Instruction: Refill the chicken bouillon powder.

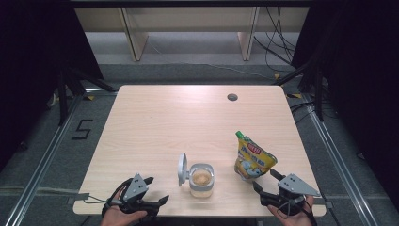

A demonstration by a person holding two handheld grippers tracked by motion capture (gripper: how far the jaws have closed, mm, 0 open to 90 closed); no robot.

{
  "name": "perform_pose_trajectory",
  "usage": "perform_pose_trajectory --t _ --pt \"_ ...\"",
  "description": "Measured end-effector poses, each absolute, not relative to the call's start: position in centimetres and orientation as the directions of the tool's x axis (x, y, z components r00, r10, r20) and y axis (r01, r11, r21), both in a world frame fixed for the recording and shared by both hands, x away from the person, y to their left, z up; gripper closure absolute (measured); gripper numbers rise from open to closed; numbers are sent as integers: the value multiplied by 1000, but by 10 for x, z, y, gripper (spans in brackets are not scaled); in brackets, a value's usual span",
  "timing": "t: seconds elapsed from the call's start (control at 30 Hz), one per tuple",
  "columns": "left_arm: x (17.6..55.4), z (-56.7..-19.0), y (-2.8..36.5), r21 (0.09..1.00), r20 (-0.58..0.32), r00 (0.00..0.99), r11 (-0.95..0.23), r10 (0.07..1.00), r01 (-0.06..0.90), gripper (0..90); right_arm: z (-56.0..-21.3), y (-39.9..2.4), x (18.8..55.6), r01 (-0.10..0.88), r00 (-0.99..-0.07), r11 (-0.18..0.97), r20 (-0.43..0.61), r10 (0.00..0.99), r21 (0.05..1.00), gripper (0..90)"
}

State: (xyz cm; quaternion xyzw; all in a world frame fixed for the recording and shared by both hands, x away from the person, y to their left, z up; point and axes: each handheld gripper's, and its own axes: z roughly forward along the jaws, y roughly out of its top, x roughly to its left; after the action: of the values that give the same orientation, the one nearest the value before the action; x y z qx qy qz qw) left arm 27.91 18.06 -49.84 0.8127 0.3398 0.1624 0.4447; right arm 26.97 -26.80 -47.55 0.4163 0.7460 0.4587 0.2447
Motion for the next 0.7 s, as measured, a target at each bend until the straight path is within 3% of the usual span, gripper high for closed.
perform_pose_trajectory --t 0.27,0.33,0.7 --pt "282 -498 181 830 -38 710 -373 703 414 160 -477 -262 256 461 -525 230 54 849 857 254" --pt "283 -498 182 827 -21 718 -391 696 404 160 -477 -264 256 426 -558 265 20 830 865 256" --pt "283 -496 182 831 -24 721 -388 692 400 160 -478 -254 249 434 -600 299 26 799 850 255"
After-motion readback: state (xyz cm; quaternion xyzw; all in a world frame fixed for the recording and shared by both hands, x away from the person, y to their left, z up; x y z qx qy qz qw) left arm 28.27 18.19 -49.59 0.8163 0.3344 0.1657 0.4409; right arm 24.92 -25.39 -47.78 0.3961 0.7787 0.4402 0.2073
